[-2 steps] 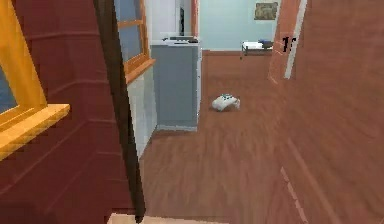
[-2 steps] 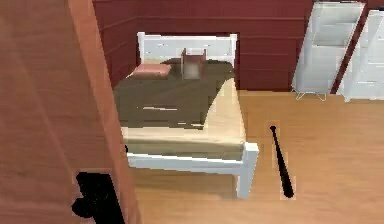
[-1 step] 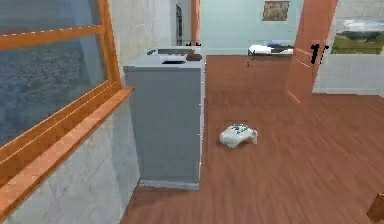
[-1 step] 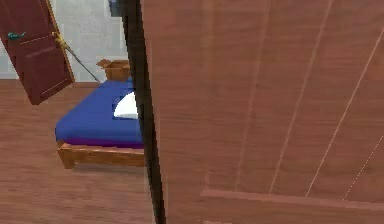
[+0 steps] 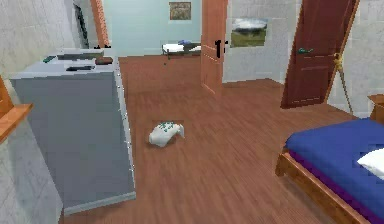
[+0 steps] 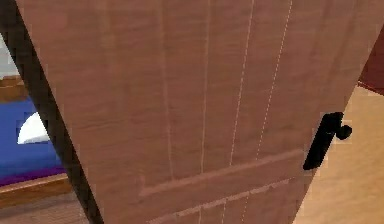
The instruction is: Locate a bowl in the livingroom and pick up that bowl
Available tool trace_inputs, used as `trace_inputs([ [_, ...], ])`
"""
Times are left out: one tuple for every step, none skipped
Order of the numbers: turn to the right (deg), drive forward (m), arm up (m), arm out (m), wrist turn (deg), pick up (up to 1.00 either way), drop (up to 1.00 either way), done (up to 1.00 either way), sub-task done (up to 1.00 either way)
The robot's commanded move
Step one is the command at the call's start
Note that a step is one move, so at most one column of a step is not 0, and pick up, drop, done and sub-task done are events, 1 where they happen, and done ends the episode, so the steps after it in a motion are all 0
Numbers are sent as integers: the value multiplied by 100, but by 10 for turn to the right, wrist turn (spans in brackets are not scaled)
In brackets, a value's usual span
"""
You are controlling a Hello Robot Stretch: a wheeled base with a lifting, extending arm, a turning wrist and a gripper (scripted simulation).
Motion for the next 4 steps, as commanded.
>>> trace_inputs([
  [0, 10, 0, 0, 0, 0, 0, 0, 0],
  [90, 0, 0, 0, 0, 0, 0, 0, 0],
  [0, 100, 0, 0, 0, 0, 0, 0, 0],
  [60, 0, 0, 0, 0, 0, 0, 0, 0],
])
